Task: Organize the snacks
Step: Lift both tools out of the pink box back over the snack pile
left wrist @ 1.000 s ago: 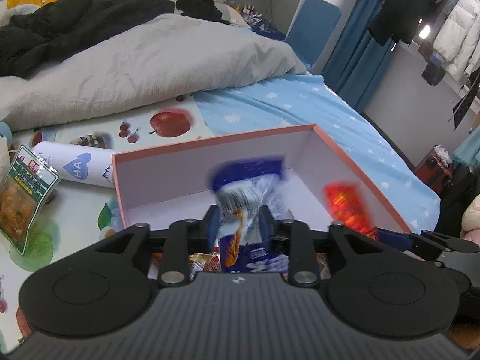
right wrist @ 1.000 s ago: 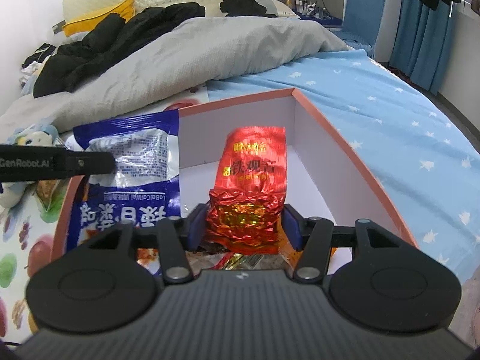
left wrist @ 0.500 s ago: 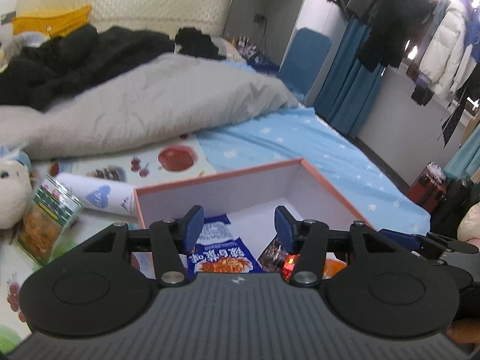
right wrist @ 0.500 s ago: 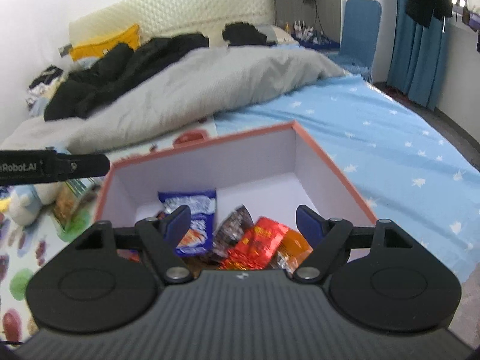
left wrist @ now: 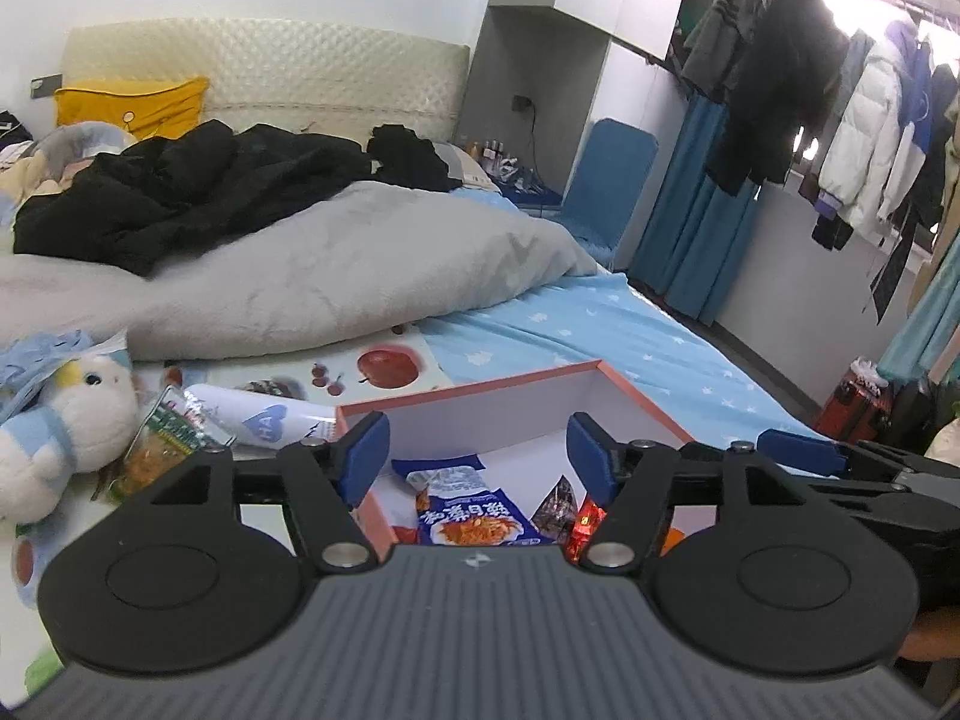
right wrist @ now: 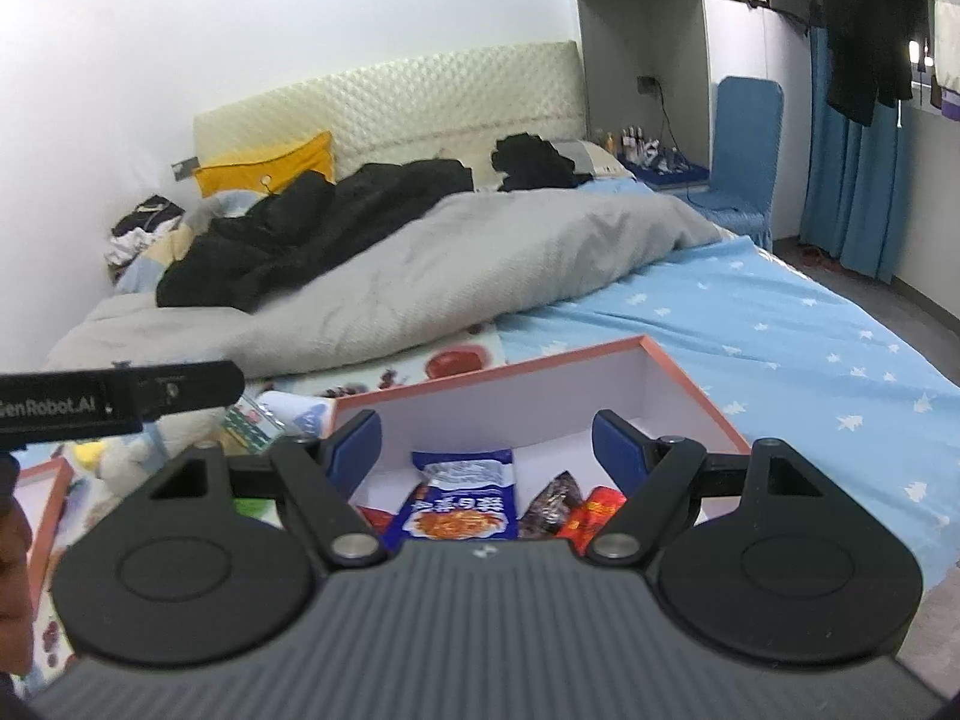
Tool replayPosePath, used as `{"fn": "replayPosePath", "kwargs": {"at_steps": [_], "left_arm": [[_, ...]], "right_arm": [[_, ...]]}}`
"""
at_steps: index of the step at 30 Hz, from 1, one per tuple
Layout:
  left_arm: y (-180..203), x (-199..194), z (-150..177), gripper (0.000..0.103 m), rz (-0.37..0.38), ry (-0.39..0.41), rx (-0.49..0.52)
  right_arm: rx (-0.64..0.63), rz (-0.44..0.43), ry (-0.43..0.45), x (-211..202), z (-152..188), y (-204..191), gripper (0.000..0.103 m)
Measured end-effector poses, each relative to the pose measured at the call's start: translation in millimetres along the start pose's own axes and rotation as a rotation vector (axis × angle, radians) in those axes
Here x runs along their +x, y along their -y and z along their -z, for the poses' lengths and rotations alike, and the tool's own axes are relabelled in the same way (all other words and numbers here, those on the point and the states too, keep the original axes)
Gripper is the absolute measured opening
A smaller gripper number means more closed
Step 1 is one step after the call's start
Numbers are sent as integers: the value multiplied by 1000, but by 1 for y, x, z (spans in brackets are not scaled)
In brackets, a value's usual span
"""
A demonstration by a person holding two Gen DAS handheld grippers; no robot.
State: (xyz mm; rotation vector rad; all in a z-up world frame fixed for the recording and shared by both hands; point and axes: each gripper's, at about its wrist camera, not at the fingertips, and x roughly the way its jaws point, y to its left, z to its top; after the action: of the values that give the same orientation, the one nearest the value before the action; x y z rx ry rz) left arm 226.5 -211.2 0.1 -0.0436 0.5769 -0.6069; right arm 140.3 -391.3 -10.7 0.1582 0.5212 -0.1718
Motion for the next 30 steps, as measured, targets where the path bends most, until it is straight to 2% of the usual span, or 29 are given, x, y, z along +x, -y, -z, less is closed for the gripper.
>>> {"fn": "replayPosePath", "kwargs": {"at_steps": [5, 9, 17, 24, 30], "left_arm": [[-19, -32, 15, 71, -2, 13, 11], [-40, -58, 25, 71, -30, 28, 17], [-80, -107, 43, 71, -103, 73, -30], [-111, -126, 55, 73, -141, 80, -77], [-123, -128, 72, 74, -152, 85, -75]], "right_arm": [[-7, 4, 20, -10, 7, -24, 79], [-52, -24, 38, -17, 12, -49, 79], [-61, -120, 49, -26, 28, -90, 79], [-70, -178, 38, -23, 40, -118, 79], [-82, -224, 35, -18, 56, -133, 79]]}}
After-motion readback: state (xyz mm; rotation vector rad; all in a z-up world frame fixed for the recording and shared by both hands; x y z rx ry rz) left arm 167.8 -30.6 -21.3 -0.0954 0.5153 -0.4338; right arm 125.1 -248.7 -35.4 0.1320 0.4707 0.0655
